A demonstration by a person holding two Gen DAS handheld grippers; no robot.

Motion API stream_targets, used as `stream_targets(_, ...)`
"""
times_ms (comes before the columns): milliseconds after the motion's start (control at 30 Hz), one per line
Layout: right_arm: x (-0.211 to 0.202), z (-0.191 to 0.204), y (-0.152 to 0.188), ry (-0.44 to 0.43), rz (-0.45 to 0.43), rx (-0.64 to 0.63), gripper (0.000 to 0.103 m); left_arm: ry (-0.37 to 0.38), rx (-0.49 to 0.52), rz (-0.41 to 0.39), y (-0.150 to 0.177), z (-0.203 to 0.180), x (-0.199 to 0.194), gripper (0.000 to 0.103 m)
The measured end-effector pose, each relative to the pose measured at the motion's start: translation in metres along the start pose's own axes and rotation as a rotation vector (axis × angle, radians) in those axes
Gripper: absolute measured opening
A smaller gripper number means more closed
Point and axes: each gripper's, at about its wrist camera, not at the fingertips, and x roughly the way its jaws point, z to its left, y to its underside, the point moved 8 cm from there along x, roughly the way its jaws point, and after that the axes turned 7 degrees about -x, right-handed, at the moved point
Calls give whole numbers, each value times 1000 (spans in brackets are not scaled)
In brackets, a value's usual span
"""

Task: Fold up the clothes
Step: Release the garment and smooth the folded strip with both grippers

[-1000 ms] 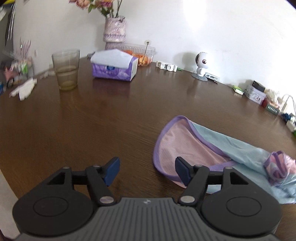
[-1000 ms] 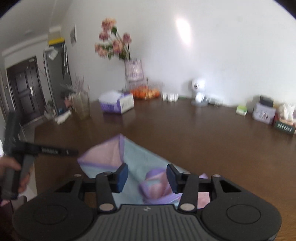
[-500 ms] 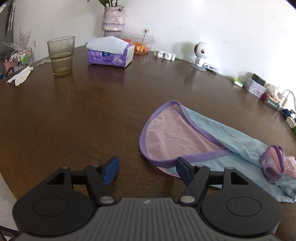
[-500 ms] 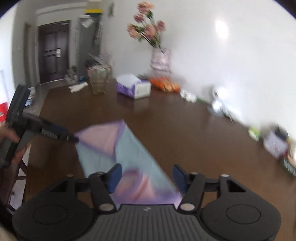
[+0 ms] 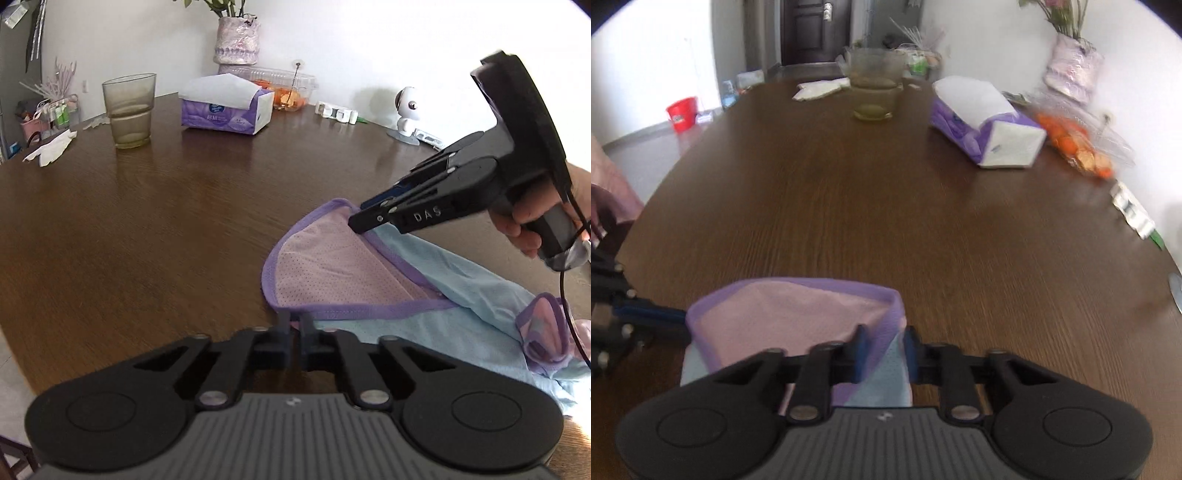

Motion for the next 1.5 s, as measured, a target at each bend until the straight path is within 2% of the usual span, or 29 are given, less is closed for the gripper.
stream_targets(33, 0, -2, 1, 6, 6, 13, 3, 12, 1, 12, -6, 0, 6, 0)
stream_targets(133, -3, -16, 7, 71, 31, 52, 3, 60, 31, 51, -30, -4, 32, 0)
stream_targets(233, -13, -55, 28, 193, 81, 202, 2, 103, 96, 91, -62, -19, 69, 0)
stream_targets(333, -32, -103, 64, 336, 131, 379, 2, 180, 145, 162, -97, -55, 111, 0)
stream_targets(467, -78, -154, 136, 482, 168, 623, 2, 272, 242, 165, -132, -133, 150, 0)
stream_targets(567, -116, -169, 193, 579, 181, 767, 2, 342, 313, 174, -141, -204, 175, 0)
stream_targets(667, -155, -182, 251, 675, 194, 912, 2, 378, 340, 175, -141, -263, 199, 1)
stream_targets(700, -167, -185, 267, 701, 189, 954, 4, 375, 340, 176, -140, -275, 205, 4)
stream_targets(767, -191, -179, 278, 725, 130, 989, 13, 398, 325, 193, -134, -287, 198, 10)
stream_targets(800, -207, -168, 273, 728, 94, 970, 14, 455, 332, 206, -130, -285, 185, 18)
stream_targets(833, -223, -153, 267, 722, 51, 942, 19, 524, 343, 220, -126, -281, 168, 32)
stream_targets(867, -240, -133, 256, 694, -8, 896, 27, 593, 354, 233, -121, -276, 152, 37)
stream_targets(900, -256, -111, 246, 661, -66, 851, 47, 657, 385, 234, -115, -264, 132, 45)
stream_targets(933, -271, -84, 239, 616, -117, 809, 57, 707, 436, 228, -106, -249, 112, 52)
stream_targets(967, -282, -57, 233, 568, -151, 762, 59, 734, 485, 223, -96, -233, 94, 54)
stream_targets(1067, -285, 19, 226, 457, -195, 644, 61, 823, 542, 248, -56, -198, 50, 60)
stream_targets(1167, -254, 79, 231, 360, -183, 612, 59, 911, 629, 262, -15, -179, 15, 60)
stream_targets(1200, -243, 96, 234, 337, -179, 606, 57, 917, 676, 262, -3, -180, 11, 61)
stream_targets(1267, -224, 111, 242, 322, -187, 637, 56, 916, 775, 259, 20, -183, 5, 62)
stream_targets(1300, -219, 118, 242, 316, -198, 650, 51, 915, 783, 258, 23, -183, 7, 62)
stream_targets(1400, -205, 134, 243, 304, -231, 671, 49, 910, 772, 254, 25, -182, 18, 62)
stream_targets(1500, -193, 141, 239, 308, -255, 650, 42, 922, 767, 258, 28, -182, 24, 58)
